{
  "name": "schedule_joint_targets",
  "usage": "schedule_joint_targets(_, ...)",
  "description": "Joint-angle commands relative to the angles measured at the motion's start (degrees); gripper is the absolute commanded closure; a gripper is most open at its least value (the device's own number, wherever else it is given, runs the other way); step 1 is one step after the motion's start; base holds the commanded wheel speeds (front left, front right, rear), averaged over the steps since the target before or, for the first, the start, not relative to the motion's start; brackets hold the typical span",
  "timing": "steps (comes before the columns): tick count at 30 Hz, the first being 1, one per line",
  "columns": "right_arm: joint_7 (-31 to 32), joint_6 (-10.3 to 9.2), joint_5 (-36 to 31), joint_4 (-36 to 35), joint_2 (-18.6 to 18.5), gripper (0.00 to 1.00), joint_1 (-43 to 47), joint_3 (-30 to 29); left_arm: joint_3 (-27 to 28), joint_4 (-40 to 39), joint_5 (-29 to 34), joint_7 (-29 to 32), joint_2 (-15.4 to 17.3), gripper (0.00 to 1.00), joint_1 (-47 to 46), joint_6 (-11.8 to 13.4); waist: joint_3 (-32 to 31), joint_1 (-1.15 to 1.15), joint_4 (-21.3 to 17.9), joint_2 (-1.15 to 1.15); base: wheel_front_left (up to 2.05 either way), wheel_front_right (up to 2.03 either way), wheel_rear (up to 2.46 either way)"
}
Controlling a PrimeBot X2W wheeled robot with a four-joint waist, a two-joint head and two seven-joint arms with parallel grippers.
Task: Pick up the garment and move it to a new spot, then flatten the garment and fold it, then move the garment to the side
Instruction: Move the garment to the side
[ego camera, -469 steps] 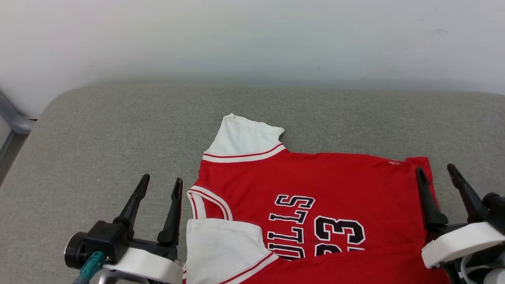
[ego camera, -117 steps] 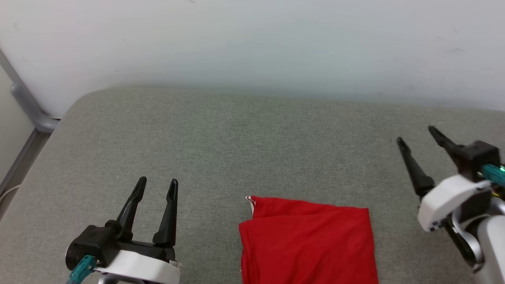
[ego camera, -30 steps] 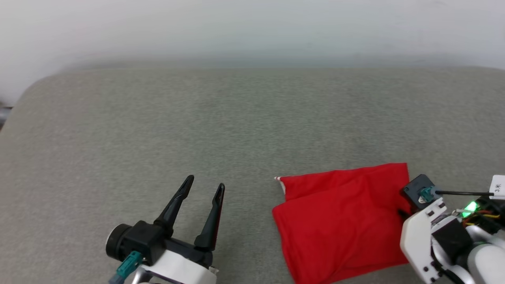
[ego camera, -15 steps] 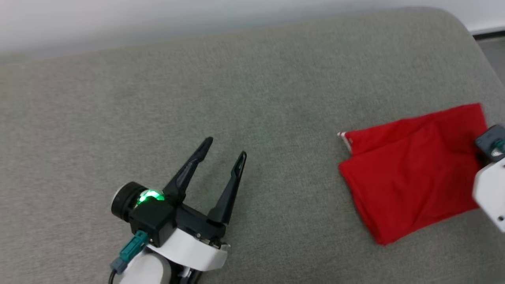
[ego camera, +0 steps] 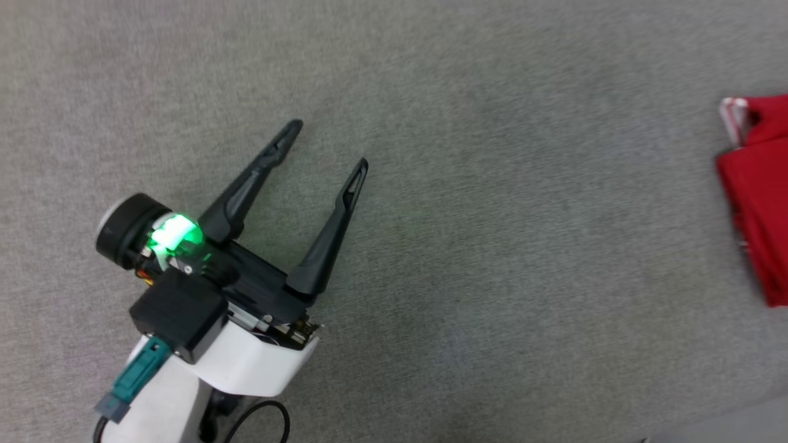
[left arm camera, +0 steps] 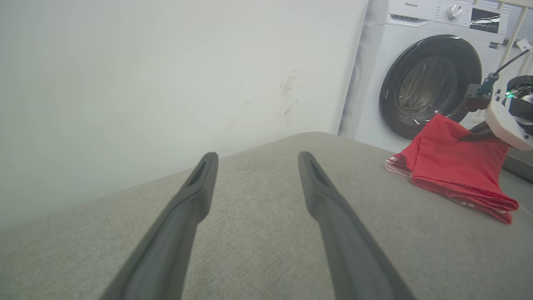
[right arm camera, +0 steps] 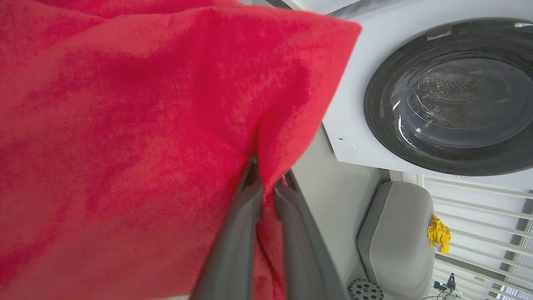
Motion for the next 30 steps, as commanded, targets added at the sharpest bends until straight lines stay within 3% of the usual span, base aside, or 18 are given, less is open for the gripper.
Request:
schedule_joint_targets(1, -0.53, -0.12, -0.62, 0.71, 0.50, 1.00, -1.32, -0.89, 0.20, -0.61, 0.35, 0.21, 0.41, 0.00, -0.89, -0.04, 2.39, -0.02, 1.07, 0.00, 0.00, 0.00, 0.00)
schedule_joint_targets(9, -3.87, -0.11, -4.54, 7.54, 4.51, 1.00, -4.77, -8.11, 0.70, -5.11, 0.81, 1.65, 1.35, 0.00, -2.96, 0.35, 5.70, -0.02, 2.68, 0.00, 0.00, 0.00, 0.00)
schedule_joint_targets(16, -3.32, -0.11, -7.93, 9.31, 6.47, 1.00, -5.86, -11.08, -0.08, -4.31, 0.55, 0.96, 0.66, 0.00, -2.70, 0.67, 4.69, -0.02, 3.34, 0.00, 0.00, 0.00, 0.00)
schedule_joint_targets(17, -3.00, -0.11, -8.39, 9.22, 6.79, 0.96, -5.83, -11.29, -0.16, -3.90, 0.37, 0.80, 0.54, 0.00, -2.44, 0.68, 4.19, -0.02, 3.40, 0.00, 0.00, 0.00, 0.00)
schedule_joint_targets(18, -2.44, -0.11, -9.31, 8.12, 7.19, 0.00, -5.54, -11.83, -0.20, -2.38, -0.05, 0.03, 0.13, 0.00, -1.55, 0.98, 2.08, -0.02, 3.64, 0.00, 0.00, 0.00, 0.00)
schedule_joint_targets(26, -2.13, -0.11, -8.35, 0.85, 7.86, 0.00, -3.02, -11.11, 1.05, 3.17, -1.73, -1.69, -2.09, 0.00, 1.82, 2.12, -7.34, -0.02, 5.01, 0.00, 0.00, 0.00, 0.00)
schedule_joint_targets(30, -2.29, -0.10, -3.77, -7.24, 10.84, 0.00, -0.70, -10.96, 3.55, 5.82, -2.79, -2.00, -3.91, 0.00, 5.61, 2.85, -14.55, -0.02, 7.04, 0.00, 0.00, 0.00, 0.00)
